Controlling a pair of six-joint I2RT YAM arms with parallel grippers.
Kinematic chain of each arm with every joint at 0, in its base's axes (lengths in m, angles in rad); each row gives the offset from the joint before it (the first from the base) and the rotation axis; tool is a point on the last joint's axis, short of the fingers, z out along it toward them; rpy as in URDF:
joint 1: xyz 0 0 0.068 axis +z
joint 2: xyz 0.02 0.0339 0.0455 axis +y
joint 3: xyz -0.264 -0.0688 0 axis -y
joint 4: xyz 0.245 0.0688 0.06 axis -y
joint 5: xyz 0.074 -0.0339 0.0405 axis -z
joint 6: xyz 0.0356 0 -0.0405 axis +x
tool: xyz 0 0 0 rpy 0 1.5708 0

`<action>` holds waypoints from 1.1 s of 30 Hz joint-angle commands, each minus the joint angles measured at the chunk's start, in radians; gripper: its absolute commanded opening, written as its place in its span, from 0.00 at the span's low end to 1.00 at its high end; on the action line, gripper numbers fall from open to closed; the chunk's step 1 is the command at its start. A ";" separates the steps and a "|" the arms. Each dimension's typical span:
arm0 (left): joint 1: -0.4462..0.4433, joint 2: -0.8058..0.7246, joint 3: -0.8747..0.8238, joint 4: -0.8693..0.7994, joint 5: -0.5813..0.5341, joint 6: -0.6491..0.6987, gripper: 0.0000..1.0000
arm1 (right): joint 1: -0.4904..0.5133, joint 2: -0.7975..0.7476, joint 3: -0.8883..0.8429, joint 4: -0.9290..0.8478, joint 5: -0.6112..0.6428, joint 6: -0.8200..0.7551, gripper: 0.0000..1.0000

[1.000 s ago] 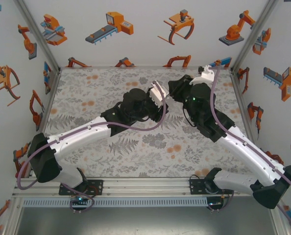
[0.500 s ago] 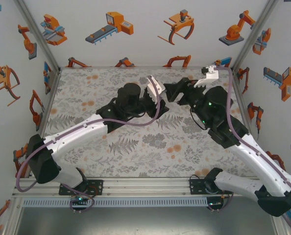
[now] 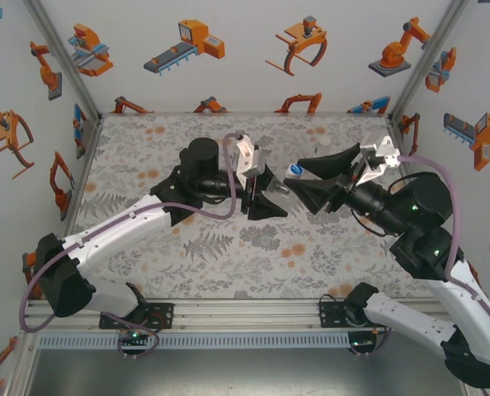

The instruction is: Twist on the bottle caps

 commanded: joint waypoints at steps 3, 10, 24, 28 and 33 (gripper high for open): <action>0.003 -0.006 -0.012 0.167 0.292 -0.112 0.00 | 0.003 -0.003 0.036 -0.007 -0.261 -0.037 0.51; -0.014 0.024 -0.001 0.279 0.382 -0.213 0.00 | 0.003 0.009 0.035 0.033 -0.365 0.005 0.46; -0.040 0.036 0.006 0.268 0.418 -0.193 0.00 | 0.003 0.043 -0.002 0.139 -0.279 0.097 0.55; -0.044 0.030 0.006 0.260 0.421 -0.189 0.00 | 0.003 0.050 -0.001 0.154 -0.297 0.107 0.49; -0.046 0.028 0.009 0.252 0.422 -0.182 0.00 | 0.003 0.048 -0.001 0.150 -0.314 0.104 0.47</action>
